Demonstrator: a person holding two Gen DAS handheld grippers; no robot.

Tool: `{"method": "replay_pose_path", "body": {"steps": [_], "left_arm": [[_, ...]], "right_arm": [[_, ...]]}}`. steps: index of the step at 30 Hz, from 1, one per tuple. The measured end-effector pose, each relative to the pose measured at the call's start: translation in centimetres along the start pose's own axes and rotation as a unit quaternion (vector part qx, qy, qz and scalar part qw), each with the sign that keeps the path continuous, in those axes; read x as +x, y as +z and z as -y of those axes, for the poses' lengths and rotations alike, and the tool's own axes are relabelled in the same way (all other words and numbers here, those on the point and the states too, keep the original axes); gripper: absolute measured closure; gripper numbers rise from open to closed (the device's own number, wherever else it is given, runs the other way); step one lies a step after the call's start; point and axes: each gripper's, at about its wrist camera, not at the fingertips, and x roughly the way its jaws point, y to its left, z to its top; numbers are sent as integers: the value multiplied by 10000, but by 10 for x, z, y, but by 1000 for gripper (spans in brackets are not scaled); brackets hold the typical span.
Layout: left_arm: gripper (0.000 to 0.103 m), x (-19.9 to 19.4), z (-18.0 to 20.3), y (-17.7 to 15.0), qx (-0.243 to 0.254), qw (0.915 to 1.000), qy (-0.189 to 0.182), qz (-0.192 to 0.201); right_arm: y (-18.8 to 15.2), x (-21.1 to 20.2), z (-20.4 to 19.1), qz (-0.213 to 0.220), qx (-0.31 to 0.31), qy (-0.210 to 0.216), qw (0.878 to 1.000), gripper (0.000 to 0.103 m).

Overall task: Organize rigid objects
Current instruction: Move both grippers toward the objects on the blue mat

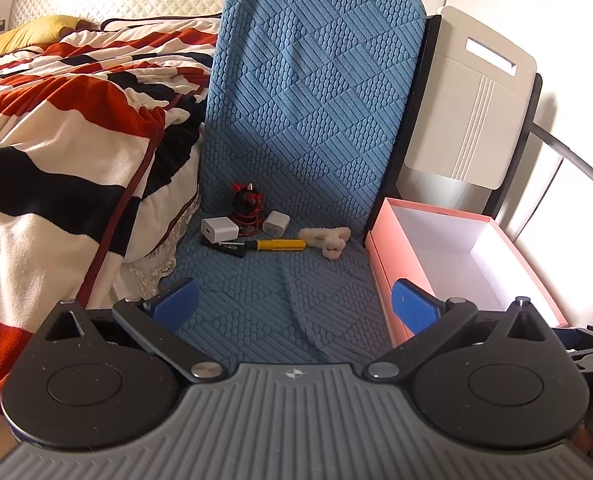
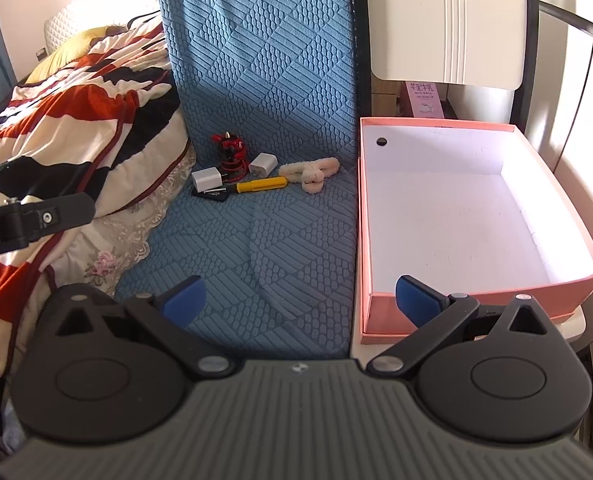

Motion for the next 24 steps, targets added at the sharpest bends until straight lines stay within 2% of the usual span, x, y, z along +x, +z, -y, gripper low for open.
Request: {"method": "replay_pose_path", "body": {"steps": [24], "left_arm": [[0, 11, 0, -10, 7, 9999, 96, 86]], "right_arm": [[-11, 6, 11, -21, 44, -51, 10000, 0]]}}
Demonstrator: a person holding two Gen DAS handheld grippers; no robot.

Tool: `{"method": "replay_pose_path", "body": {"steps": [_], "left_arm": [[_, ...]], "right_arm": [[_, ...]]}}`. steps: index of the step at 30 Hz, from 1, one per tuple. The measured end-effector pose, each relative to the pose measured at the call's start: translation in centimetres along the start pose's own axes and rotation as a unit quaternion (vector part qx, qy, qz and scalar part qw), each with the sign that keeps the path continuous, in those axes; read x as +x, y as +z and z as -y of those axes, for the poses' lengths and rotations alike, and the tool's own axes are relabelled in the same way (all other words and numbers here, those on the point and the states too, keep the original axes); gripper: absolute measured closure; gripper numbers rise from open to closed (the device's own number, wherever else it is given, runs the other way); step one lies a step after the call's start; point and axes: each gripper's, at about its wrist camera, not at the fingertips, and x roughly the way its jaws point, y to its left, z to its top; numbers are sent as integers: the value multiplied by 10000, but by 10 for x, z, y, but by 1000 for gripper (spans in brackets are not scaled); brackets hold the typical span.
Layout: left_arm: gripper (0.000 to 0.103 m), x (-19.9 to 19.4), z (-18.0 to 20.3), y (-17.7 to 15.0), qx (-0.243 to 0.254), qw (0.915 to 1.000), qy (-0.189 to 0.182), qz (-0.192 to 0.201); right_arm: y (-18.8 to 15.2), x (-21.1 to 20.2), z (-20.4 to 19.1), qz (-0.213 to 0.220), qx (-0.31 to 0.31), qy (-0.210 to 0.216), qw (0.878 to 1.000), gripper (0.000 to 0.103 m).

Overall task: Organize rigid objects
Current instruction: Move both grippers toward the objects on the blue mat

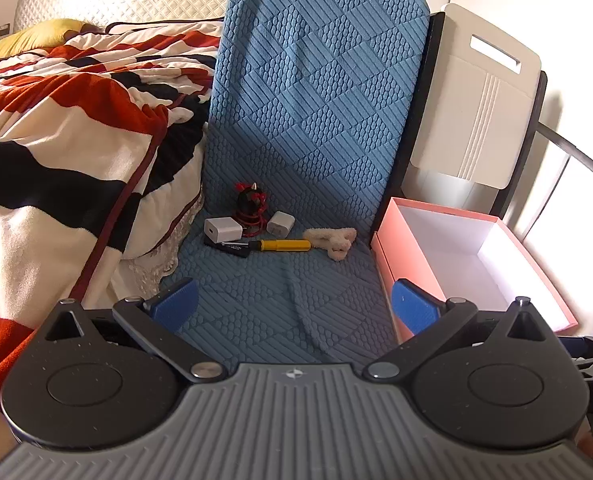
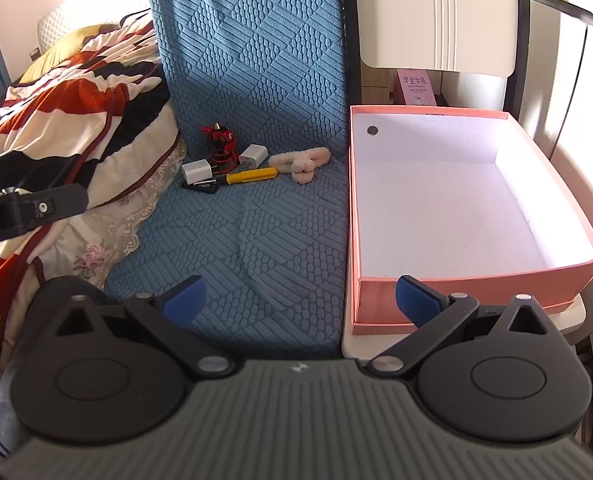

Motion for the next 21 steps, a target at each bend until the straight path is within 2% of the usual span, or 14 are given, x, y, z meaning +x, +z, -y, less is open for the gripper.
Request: {"method": "replay_pose_path", "body": {"steps": [21], "left_arm": [[0, -12, 0, -3, 138, 9994, 308, -1]], "right_arm": [[2, -2, 1, 49, 11, 143, 9999, 0]]}}
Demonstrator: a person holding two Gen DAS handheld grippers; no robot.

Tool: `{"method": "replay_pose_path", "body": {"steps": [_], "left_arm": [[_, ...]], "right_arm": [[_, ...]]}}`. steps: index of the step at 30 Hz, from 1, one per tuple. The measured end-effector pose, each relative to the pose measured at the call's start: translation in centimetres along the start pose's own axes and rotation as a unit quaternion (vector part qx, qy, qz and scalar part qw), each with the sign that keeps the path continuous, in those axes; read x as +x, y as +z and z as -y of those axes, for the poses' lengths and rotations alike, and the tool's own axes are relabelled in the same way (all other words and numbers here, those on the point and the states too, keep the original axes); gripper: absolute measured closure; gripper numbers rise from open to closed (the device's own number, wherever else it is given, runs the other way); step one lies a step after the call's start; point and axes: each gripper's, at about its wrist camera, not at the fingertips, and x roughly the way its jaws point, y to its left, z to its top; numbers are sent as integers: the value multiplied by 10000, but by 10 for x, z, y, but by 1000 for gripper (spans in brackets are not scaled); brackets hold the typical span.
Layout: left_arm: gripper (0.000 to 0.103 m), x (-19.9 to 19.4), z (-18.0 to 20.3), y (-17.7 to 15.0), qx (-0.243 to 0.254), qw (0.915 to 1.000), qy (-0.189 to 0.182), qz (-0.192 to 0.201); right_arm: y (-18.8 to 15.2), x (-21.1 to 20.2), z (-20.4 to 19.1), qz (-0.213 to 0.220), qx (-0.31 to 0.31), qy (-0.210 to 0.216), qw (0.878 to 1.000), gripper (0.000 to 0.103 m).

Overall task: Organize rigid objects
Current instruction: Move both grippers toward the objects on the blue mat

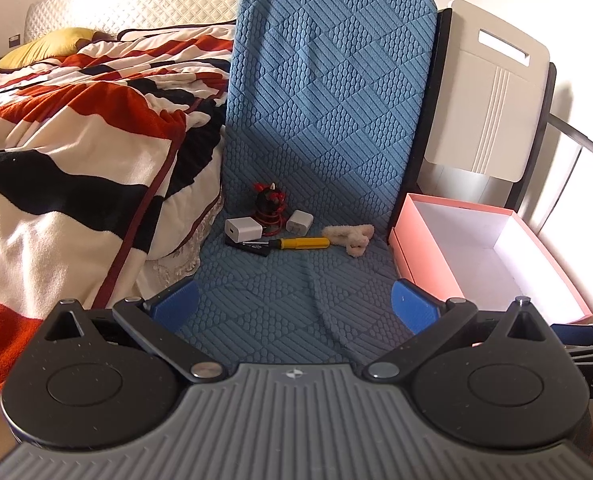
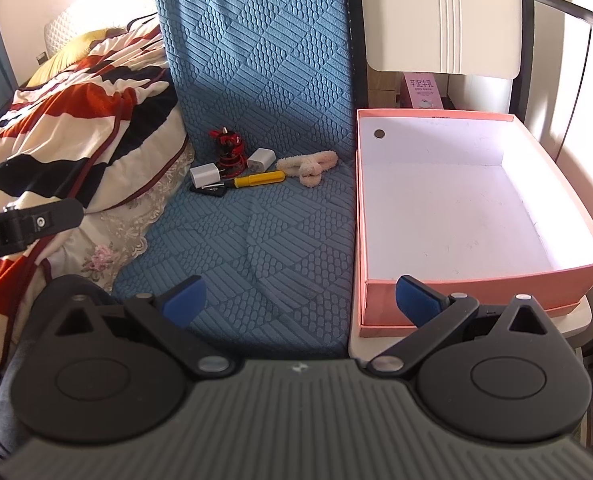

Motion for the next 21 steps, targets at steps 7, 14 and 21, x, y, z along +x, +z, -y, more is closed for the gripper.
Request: {"method": "replay_pose_path", "body": {"steps": [7, 14, 21], "left_arm": [[0, 16, 3, -3, 219, 9997, -56, -50], [0, 57, -2, 5, 240, 9995, -196, -61], [0, 109, -5, 12, 187, 9985, -443, -255]], "right_arm": [[-1, 12, 3, -16, 21, 14, 10000, 0], [6, 29, -2, -3, -100, 151, 9998, 0], [17, 55, -3, 114, -128, 270, 9995, 0]]}}
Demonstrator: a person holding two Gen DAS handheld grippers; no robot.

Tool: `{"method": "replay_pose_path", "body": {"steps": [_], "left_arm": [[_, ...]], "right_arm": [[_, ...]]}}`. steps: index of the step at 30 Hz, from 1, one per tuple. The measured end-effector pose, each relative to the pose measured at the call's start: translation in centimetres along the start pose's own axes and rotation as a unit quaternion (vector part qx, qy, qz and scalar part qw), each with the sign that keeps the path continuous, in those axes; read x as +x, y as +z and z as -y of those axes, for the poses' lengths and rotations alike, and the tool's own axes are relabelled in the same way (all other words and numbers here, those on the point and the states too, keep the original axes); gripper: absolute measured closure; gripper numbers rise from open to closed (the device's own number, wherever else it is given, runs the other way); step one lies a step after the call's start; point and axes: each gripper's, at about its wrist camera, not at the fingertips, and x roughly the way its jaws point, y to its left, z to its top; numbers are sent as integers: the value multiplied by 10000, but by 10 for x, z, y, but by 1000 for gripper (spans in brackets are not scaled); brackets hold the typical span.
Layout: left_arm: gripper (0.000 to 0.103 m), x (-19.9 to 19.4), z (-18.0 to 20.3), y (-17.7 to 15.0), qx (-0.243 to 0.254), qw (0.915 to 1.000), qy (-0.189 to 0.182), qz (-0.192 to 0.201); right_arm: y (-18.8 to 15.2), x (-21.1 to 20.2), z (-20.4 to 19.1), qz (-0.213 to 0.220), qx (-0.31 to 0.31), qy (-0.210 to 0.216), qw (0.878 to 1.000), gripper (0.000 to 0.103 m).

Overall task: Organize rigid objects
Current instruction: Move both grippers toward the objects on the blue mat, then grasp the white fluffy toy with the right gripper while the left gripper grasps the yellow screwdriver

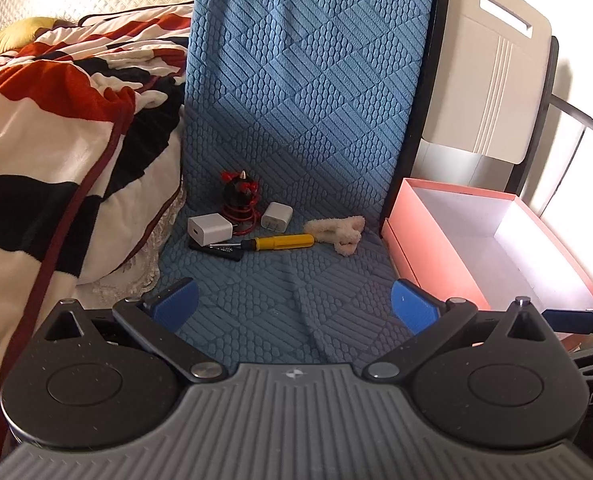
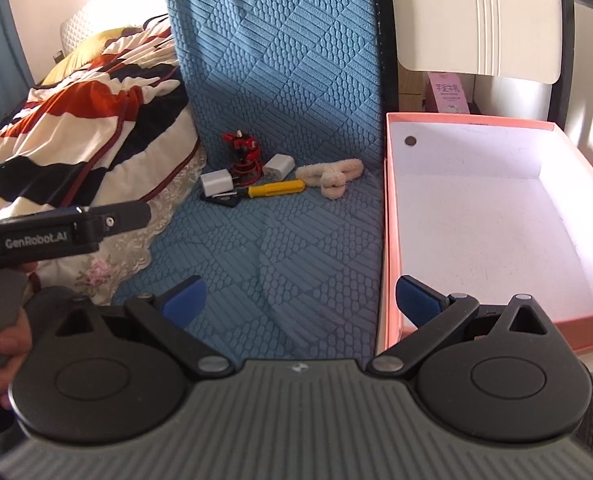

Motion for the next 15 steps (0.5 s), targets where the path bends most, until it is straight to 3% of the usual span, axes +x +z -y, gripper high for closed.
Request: {"method": "replay_pose_path", "body": {"steps": [14, 15], "left_arm": [[0, 75, -6, 36, 75, 9995, -305, -40], [0, 81, -7, 37, 59, 9994, -315, -97]], "right_arm": [[15, 63, -16, -31, -281, -56, 9996, 5], [16, 69, -17, -70, -286, -55, 9996, 10]]}}
